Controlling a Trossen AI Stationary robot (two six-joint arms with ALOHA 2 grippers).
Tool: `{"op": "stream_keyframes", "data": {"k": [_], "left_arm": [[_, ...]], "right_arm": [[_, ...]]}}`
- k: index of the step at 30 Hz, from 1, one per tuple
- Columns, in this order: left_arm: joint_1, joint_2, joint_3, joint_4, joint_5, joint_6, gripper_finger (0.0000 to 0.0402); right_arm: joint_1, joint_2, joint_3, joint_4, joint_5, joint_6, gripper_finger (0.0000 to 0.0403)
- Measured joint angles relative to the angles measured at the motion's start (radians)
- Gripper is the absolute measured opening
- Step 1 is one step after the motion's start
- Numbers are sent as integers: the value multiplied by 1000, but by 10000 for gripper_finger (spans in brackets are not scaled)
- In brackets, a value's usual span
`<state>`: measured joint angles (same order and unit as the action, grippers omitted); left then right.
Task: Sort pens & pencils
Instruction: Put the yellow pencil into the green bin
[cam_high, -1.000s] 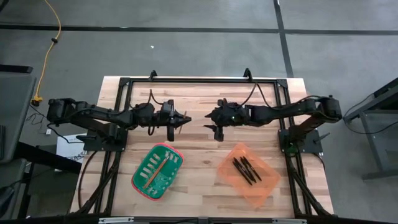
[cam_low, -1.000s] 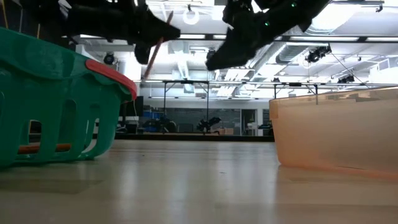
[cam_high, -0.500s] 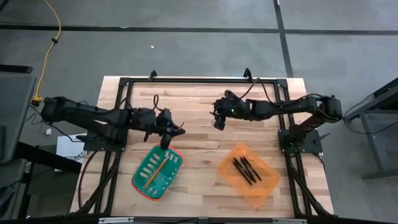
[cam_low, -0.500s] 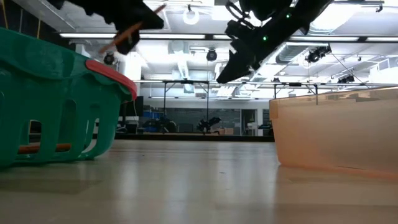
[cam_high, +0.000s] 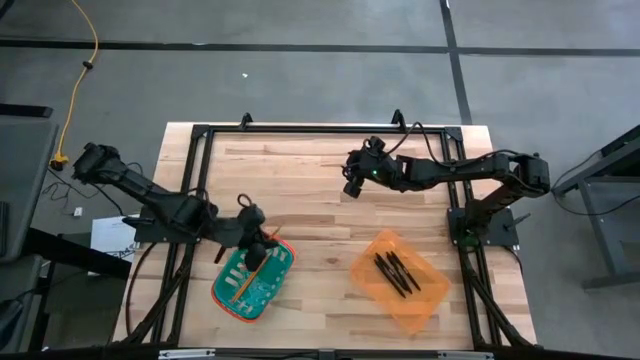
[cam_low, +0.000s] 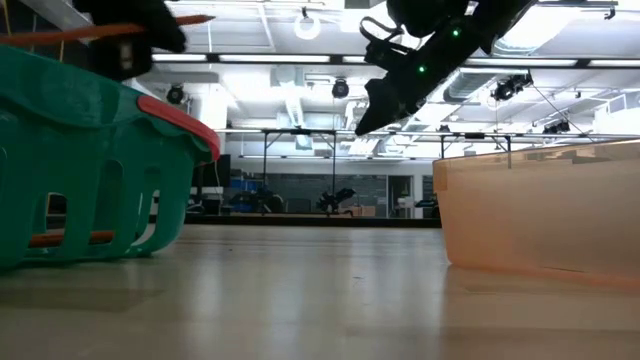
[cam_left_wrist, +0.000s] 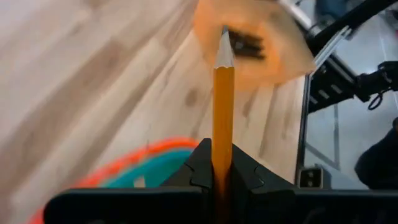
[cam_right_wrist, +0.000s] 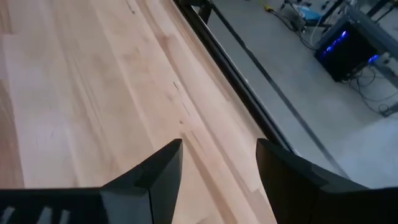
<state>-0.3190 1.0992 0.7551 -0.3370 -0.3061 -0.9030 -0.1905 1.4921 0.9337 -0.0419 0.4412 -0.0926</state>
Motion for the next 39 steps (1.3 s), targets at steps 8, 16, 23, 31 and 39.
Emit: {"op": "stream_keyframes", "data": {"k": [8,16,23,31,39], "left_arm": [[-136,27,13,-129,-94,-321,7],[-164,103,12,-138,-131,-376,14],[-163,103,12,-145,-132,-312,9],[-166,103,93,-194,-231,-106,6],[-165,103,292,-219,-533,315,12]], "right_arm": [[0,0,0,15,-39,-48,197],[0,0,0,32,-57,-73,197],[0,0,0,49,-86,-67,197],[1,0,0,110,-351,-92,197],[19,0,0,283,-666,-91,197]]}}
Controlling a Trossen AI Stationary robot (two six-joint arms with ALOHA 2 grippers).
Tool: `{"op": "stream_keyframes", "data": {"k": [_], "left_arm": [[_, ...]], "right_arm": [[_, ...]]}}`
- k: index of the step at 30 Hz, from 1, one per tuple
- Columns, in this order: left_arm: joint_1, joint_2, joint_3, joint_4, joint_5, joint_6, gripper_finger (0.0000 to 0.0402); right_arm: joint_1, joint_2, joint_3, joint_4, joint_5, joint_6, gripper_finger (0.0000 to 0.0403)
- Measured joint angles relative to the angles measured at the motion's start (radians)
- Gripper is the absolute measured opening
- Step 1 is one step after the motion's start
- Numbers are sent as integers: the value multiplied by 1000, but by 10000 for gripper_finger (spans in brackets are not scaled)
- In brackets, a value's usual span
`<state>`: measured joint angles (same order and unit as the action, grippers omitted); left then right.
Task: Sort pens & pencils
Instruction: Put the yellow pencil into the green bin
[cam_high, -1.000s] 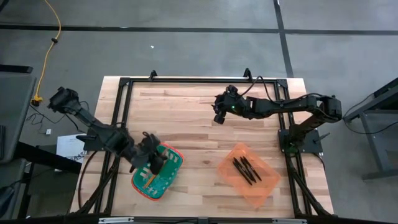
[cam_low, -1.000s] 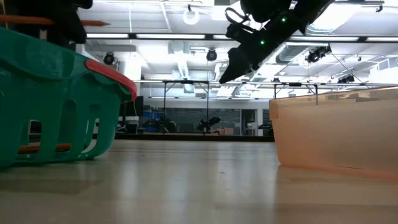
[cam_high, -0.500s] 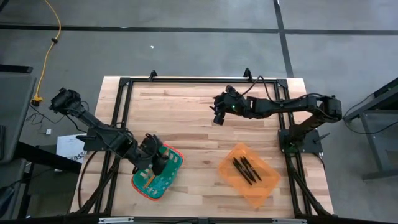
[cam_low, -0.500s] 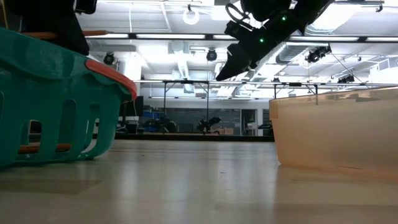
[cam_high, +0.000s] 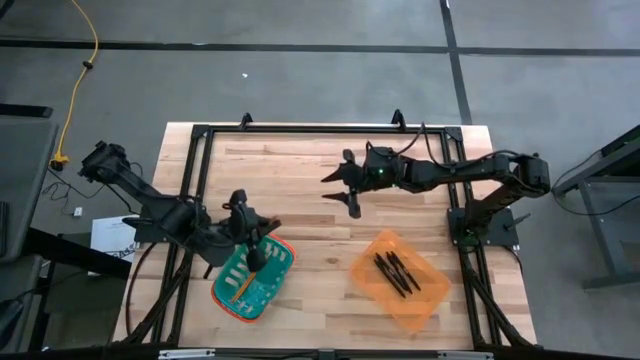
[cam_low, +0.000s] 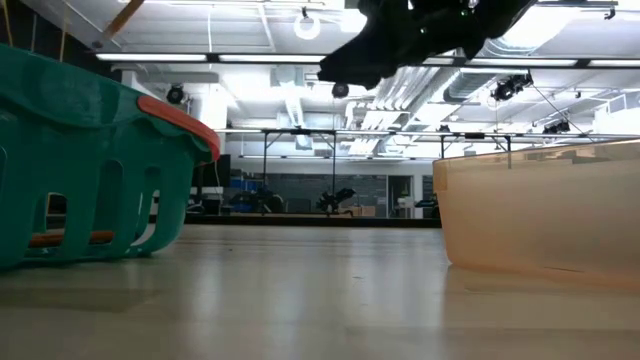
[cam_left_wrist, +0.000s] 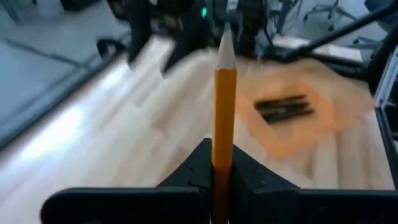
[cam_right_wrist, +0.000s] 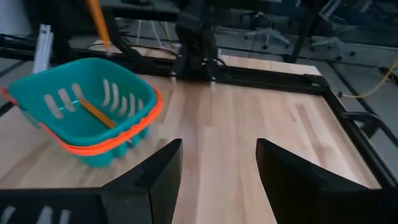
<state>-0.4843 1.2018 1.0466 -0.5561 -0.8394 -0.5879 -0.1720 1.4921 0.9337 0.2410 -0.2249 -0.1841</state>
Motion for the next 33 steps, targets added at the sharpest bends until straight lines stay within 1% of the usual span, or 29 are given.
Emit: {"op": "stream_keyframes", "data": {"k": [3,5,8,12,17,23,28,33], "left_arm": [[0,0,37,2,-13,69,6],[0,0,42,0,-11,79,11],[0,0,40,-37,15,-2,15],[-1,30,34,-119,28,-177,6],[-10,76,-37,-118,159,-391,18],[-29,133,-104,-120,268,-579,6],[-33,167,-118,-121,387,-638,20],[-34,179,-119,-129,511,-655,5]], "right_arm": [[15,0,0,-18,19,0,197],[23,0,0,-46,53,0,197],[33,0,0,-83,104,0,197],[41,0,0,-106,144,4,197],[42,0,0,-121,150,19,197],[42,0,0,-141,153,23,197],[42,0,0,-156,154,21,197],[42,0,0,-155,154,19,197]]}}
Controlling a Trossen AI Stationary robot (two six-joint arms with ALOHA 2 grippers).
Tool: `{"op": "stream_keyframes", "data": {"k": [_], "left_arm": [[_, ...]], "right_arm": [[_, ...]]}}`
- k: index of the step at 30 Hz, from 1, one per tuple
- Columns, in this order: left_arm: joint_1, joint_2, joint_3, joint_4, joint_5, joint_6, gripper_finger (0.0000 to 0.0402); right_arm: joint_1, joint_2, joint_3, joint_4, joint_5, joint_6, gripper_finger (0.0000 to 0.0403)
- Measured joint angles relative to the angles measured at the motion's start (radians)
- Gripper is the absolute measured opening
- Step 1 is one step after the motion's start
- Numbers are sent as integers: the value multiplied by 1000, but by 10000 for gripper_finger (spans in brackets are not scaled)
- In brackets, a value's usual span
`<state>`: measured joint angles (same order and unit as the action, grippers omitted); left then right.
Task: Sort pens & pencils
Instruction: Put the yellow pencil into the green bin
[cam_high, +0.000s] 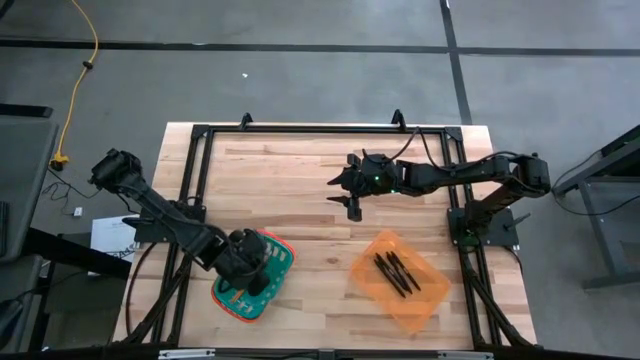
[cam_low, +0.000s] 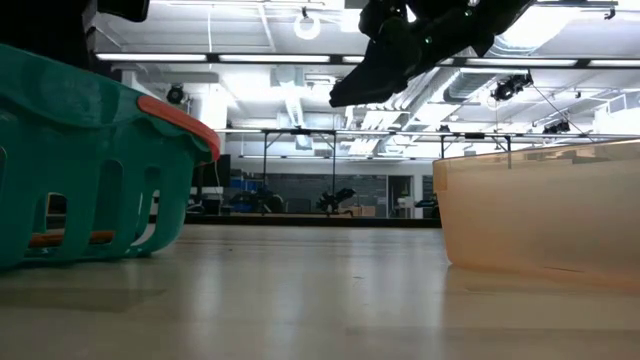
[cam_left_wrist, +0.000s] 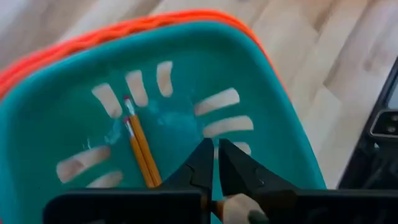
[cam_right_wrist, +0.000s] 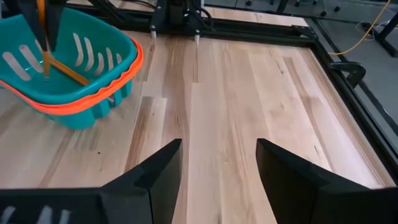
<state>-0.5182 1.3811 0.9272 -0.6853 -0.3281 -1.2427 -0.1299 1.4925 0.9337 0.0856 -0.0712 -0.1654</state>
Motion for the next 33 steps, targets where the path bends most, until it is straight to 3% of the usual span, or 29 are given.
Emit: {"op": "stream_keyframes", "data": {"k": [18,24,33], "left_arm": [[2,57,1,-32,209,5,17],[2,92,1,-47,212,16,11],[2,88,1,-48,204,20,94]], "right_arm": [[0,0,0,8,-1,0,197],[0,0,0,10,-1,0,197],[0,0,0,12,-2,5,197]]}}
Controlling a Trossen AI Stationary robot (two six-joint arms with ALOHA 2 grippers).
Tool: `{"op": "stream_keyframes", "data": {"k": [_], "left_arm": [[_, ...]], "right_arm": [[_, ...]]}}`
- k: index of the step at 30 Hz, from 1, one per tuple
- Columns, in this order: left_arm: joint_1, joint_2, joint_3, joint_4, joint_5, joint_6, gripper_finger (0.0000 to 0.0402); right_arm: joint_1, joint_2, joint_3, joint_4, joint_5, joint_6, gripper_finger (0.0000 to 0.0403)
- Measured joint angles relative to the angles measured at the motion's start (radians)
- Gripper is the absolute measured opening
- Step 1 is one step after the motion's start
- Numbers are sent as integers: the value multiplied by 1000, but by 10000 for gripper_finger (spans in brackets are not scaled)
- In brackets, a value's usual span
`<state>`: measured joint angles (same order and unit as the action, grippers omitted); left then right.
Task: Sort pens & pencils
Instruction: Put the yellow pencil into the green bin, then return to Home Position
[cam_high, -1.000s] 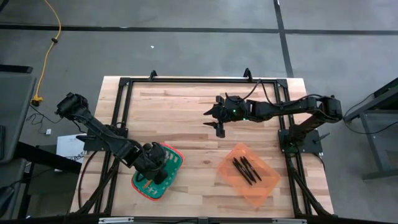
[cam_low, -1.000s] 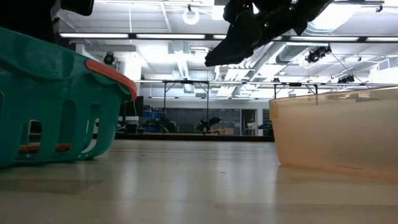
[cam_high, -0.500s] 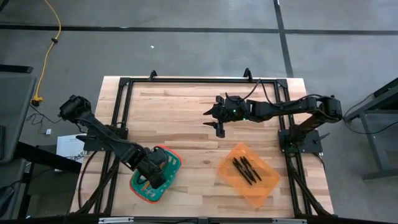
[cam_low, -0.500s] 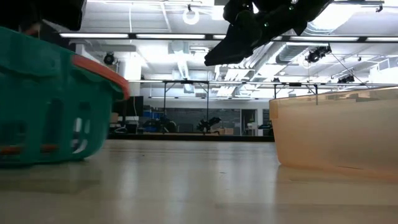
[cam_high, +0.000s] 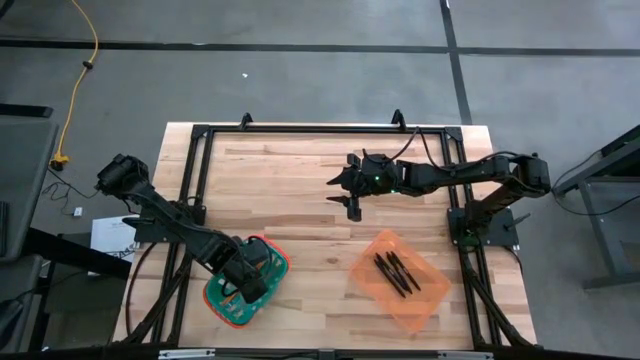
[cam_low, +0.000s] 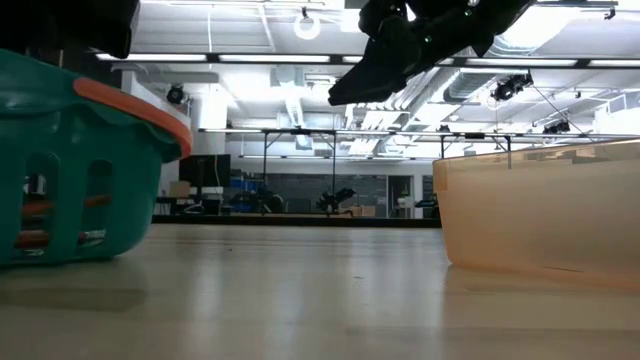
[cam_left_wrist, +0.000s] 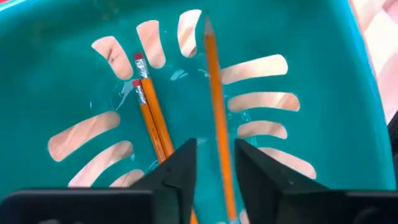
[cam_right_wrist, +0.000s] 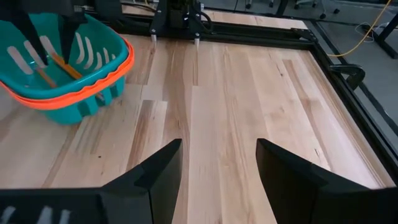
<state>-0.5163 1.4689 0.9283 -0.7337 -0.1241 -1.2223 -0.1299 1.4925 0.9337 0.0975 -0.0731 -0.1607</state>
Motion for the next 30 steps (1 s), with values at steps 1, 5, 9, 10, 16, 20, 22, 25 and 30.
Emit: {"op": "stream_keyframes", "data": {"k": [1,5,9,10,16,20,22,25,30], "left_arm": [[0,0,0,0,4,5,106],[0,0,42,-54,19,36,145],[-1,0,117,-174,-4,55,159],[-1,0,136,-202,-6,59,159],[-1,0,183,-265,-67,90,146],[-1,0,183,-260,-213,139,136],[-1,0,183,-253,-275,173,131],[-1,0,183,-217,-340,245,123],[-1,-1,184,-160,-411,365,110]], "right_arm": [[0,0,0,0,-1,3,197],[0,0,0,0,-3,3,197],[0,0,0,-5,-2,3,197],[0,0,0,-10,-2,2,197],[-1,0,0,-32,17,-1,197],[-1,0,0,-50,20,-11,197],[-5,0,-13,-30,3,-24,197],[-27,0,-82,88,-62,-13,197],[-67,-37,-244,316,-69,29,197]]}}
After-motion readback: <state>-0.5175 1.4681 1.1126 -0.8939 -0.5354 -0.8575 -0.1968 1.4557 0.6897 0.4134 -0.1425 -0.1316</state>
